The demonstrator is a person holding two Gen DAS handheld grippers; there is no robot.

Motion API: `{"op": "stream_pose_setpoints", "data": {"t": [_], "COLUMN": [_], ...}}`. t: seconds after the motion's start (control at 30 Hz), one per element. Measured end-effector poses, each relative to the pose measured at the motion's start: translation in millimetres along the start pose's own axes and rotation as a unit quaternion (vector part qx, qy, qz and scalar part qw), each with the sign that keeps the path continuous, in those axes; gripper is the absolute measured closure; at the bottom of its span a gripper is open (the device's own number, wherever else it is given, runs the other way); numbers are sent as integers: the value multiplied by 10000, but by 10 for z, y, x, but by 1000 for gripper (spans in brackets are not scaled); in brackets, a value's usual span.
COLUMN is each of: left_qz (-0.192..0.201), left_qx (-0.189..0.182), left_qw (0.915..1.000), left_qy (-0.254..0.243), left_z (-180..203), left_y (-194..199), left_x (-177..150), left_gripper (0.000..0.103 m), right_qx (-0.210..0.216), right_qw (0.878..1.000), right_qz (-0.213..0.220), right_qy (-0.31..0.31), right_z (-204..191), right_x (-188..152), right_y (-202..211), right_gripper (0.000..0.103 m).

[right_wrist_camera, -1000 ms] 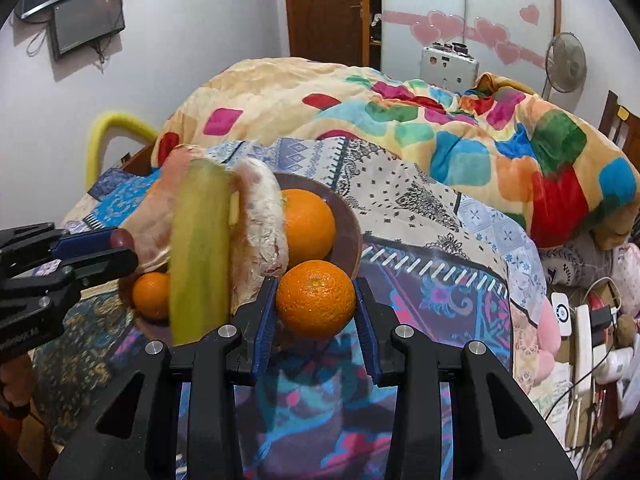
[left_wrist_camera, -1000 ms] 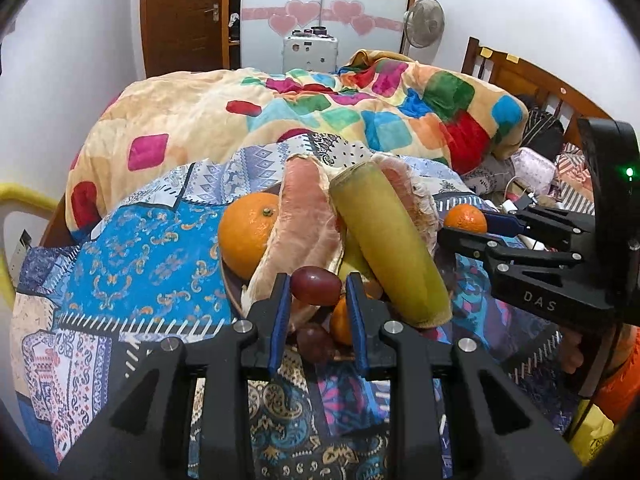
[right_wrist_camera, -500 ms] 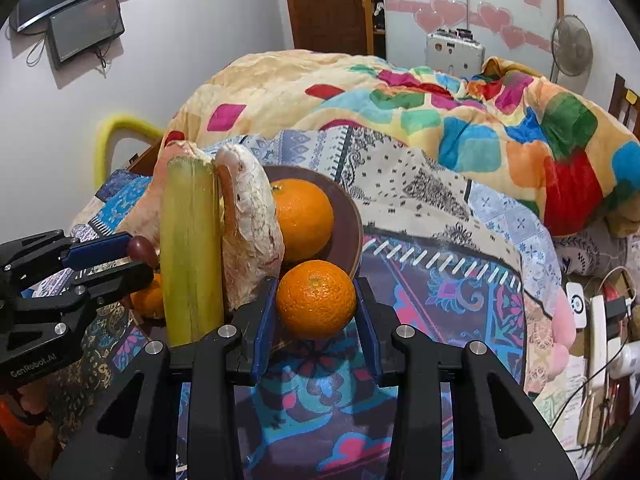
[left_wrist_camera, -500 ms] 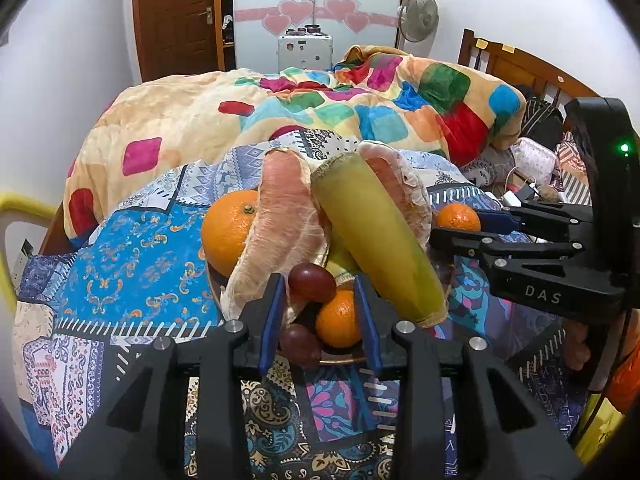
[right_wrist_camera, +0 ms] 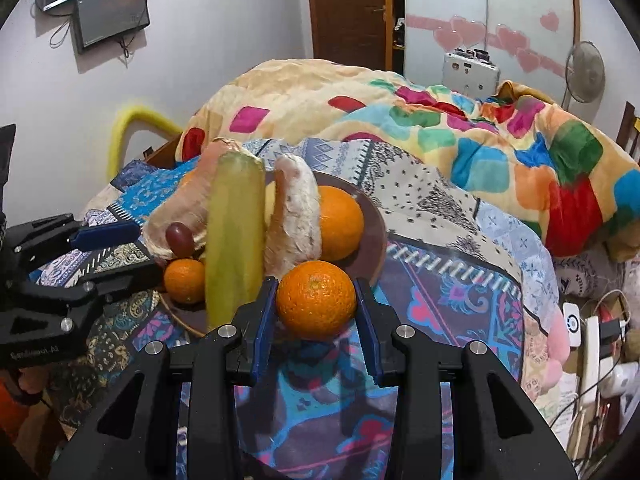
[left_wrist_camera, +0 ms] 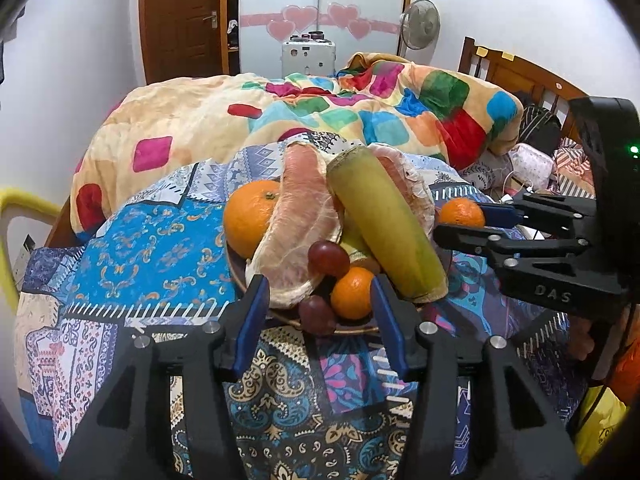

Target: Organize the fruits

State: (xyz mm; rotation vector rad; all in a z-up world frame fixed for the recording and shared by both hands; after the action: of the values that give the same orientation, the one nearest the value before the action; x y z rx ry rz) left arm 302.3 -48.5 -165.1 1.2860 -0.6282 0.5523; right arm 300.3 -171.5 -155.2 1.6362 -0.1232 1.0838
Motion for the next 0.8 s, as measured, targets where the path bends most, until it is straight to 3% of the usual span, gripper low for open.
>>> {"op": "stream_pose_setpoints", "data": {"t": [0.27, 0.5, 0.8], "left_qz": [-21, 21, 371], "left_qx": [-38, -99, -103], "left_qw": [10000, 9999, 9991], "left_qy": [21, 68, 182], "left_z": [-41, -22, 66], "left_y": [4, 36, 449], "left_x": [-42, -25, 96], "left_gripper": [51, 51, 51], "right_qx": [-167, -223, -294], "right_qw": [9997, 9996, 9989], "right_qz": [-131, -171, 336], "right_qy": [113, -98, -116], "right_z": [-44, 72, 18], "right_x": [-7, -37, 64], "right_y": [-147, -88, 445], "right_gripper": [65, 37, 36]}}
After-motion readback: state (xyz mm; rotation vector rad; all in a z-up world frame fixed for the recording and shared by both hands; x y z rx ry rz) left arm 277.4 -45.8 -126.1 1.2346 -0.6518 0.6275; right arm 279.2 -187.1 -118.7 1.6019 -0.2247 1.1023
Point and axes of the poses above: each gripper's, at about its wrist camera, not at the fingertips, and y roughly against the way its jaws point, z to its right, x to its top, the point moved 8 cm from there along -y, roughly the way its jaws point, and after that the axes turned 8 degrees about y, right-handed, at the moved point
